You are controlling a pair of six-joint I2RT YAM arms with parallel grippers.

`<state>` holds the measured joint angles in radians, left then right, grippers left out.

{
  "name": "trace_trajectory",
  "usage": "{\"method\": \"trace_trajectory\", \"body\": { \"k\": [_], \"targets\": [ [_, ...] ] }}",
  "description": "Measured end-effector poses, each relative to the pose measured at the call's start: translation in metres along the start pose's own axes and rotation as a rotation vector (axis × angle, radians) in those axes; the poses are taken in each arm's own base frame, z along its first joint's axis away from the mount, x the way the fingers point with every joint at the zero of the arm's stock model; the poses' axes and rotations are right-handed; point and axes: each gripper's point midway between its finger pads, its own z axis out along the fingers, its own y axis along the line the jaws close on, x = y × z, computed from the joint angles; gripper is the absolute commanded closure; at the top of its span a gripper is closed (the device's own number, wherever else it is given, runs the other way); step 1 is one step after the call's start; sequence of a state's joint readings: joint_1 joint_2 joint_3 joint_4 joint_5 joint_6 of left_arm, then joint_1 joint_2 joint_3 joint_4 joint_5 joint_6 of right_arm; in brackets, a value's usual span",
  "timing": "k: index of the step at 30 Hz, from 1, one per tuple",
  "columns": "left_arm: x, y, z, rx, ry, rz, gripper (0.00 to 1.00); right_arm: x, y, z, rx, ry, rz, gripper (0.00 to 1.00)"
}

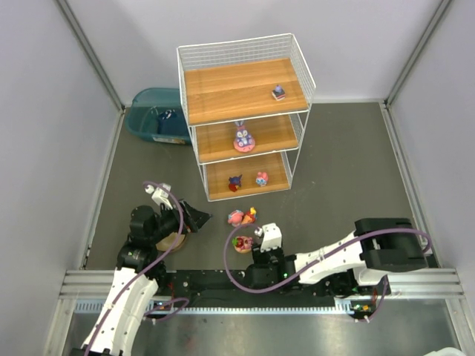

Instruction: Place and organize the plastic toys onto the shelf

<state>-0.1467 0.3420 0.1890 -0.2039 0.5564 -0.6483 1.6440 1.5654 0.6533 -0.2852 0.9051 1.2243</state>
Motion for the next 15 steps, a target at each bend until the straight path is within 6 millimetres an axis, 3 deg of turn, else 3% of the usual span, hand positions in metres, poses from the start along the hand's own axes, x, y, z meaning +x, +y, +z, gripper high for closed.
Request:
{"method": "trace_trajectory", "body": {
  "k": [10,15],
  "targets": [
    [-0.0004,-0.0006,-0.0004,0.003,-0.005,0.003,0.01,0.0005,-0.0015,0.0013,0.032,-0.006,-0.046,0.64],
    [0.0001,-0.0003,-0.0004,0.003,-0.004,0.003,0.01,0.0006,0.0019,0.0015,0.031,-0.005,-0.048,0.75]
  ]
}}
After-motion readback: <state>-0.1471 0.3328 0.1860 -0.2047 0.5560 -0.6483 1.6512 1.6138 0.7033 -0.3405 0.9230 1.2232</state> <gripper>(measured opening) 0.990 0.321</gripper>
